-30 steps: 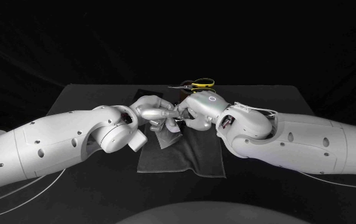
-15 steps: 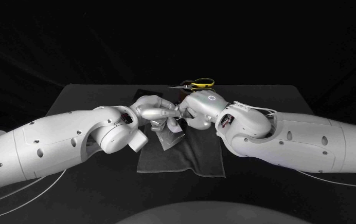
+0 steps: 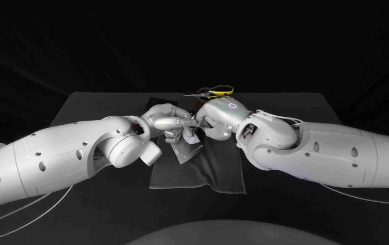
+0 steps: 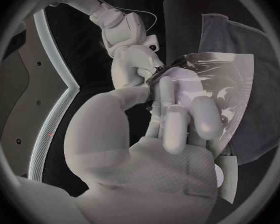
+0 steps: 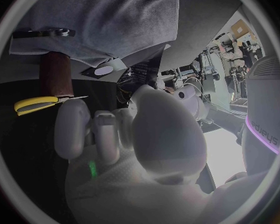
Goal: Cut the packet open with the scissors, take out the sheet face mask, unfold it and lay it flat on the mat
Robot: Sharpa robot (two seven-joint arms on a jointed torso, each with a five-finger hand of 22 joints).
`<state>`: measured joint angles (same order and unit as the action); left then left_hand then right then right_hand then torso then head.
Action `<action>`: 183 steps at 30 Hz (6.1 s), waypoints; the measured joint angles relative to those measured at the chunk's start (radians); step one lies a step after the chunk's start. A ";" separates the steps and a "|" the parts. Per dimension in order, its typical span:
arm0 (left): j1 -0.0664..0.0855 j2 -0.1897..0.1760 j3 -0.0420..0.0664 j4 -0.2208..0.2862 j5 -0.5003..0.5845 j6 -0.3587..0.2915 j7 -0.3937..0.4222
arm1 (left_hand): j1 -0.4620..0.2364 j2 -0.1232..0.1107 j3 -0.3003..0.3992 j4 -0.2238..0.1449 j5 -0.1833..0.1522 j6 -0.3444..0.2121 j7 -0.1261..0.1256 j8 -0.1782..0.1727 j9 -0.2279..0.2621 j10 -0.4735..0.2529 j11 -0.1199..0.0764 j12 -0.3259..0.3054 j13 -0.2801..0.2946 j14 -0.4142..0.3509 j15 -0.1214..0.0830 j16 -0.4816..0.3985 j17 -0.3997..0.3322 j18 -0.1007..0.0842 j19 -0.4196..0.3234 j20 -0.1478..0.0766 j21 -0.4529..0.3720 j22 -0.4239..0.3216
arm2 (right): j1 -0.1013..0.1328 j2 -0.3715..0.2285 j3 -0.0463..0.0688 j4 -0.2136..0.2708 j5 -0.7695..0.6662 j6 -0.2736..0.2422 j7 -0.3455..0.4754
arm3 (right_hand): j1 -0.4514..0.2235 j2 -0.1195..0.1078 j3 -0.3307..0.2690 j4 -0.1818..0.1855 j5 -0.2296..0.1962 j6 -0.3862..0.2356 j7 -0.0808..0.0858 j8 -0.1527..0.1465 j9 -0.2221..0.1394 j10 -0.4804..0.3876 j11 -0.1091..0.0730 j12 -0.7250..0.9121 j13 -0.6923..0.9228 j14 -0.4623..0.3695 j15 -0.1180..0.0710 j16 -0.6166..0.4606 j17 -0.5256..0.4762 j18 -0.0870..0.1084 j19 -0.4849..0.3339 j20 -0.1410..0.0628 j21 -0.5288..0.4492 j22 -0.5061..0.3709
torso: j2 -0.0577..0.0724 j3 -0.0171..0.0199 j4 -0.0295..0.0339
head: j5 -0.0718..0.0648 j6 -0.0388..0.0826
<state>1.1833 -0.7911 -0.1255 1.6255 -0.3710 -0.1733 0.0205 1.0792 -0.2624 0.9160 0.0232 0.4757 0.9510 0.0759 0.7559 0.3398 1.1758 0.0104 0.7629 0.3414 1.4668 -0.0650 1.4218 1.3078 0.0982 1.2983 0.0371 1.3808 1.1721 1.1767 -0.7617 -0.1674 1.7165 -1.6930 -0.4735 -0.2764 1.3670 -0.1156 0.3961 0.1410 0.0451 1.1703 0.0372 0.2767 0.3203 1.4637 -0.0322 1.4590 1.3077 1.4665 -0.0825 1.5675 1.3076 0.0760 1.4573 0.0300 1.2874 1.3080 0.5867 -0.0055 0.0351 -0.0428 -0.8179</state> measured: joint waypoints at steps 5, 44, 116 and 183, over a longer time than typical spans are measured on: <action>0.003 0.001 0.003 -0.001 -0.011 0.000 -0.018 | -0.002 0.002 0.000 0.000 0.000 0.000 0.000 0.001 0.000 -0.002 -0.002 0.000 0.001 0.000 0.000 -0.008 -0.014 0.000 -0.005 -0.005 0.000 -0.010 | -0.002 -0.016 0.000 0.006 0.016 -0.028 0.017 | 0.005 0.002 0.004 -0.002 0.000 0.000 0.000 0.000 0.000 0.000 0.000 0.000 0.000 0.000 0.000 0.000 0.000 0.000 0.002 -0.002 0.000 0.000 | 0.000 0.0003 -0.0004 | 0.001 0.002; 0.004 0.027 0.001 -0.032 -0.091 -0.090 -0.194 | -0.006 0.007 0.000 0.000 -0.006 0.001 -0.001 -0.001 0.000 -0.003 -0.003 0.000 0.002 -0.002 0.002 -0.013 -0.022 0.000 -0.008 -0.001 0.000 -0.013 | 0.002 -0.113 0.023 0.127 0.077 -0.109 0.045 | 0.015 -0.013 0.022 -0.003 -0.001 -0.039 0.001 0.050 0.043 0.000 0.002 -0.070 0.001 0.000 0.000 -0.006 0.000 0.000 -0.015 -0.006 -0.051 -0.001 | 0.000 -0.0001 0.0008 | 0.017 0.000; -0.001 0.036 -0.006 -0.017 -0.033 -0.076 -0.102 | -0.003 0.009 -0.003 -0.003 -0.008 -0.003 0.002 0.003 0.000 -0.005 -0.005 0.000 0.001 -0.002 0.002 -0.014 -0.015 0.000 -0.008 -0.001 0.000 -0.007 | 0.010 0.009 0.022 0.021 -0.062 0.158 -0.141 | -0.071 -0.094 -0.052 0.059 0.006 -0.160 0.089 -0.077 -0.012 -0.010 0.073 -0.133 0.000 0.000 0.050 -0.019 0.000 0.000 -0.045 0.042 -0.129 0.000 | 0.000 -0.0006 0.0003 | 0.015 -0.001; -0.084 0.102 -0.034 -0.203 -0.114 0.014 -0.043 | 0.009 0.022 -0.008 -0.008 -0.012 -0.010 0.003 -0.001 0.006 -0.007 -0.007 0.000 0.003 0.000 0.003 -0.025 -0.042 -0.001 -0.020 0.003 -0.006 -0.020 | -0.121 0.161 0.010 -0.204 -0.043 0.112 -0.071 | -0.054 -0.099 -0.097 0.077 0.008 -0.154 0.082 -0.074 -0.018 -0.015 0.075 -0.133 0.000 -0.002 0.052 -0.015 0.000 0.000 -0.045 0.042 -0.145 0.000 | 0.004 0.0008 0.0016 | -0.009 -0.023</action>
<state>1.0998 -0.6890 -0.1597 1.4230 -0.4847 -0.1589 -0.0227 1.0882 -0.2408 0.9077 0.0149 0.4641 0.9414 0.0786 0.7544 0.3457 1.1686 0.0037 0.7627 0.3446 1.4672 -0.0624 1.3966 1.2660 0.0977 1.2784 0.0400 1.3744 1.1519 1.0557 -0.6006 -0.1574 1.5124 -1.7363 -0.3612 -0.3478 1.3125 -0.2145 0.2990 0.2178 0.0526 1.0166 0.1196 0.2025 0.3020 1.4485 0.0429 1.3258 1.3073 1.4644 -0.0303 1.5520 1.3077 0.0756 1.4123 0.0718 1.1424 1.3081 0.5907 -0.0047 0.0367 -0.0519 -0.8412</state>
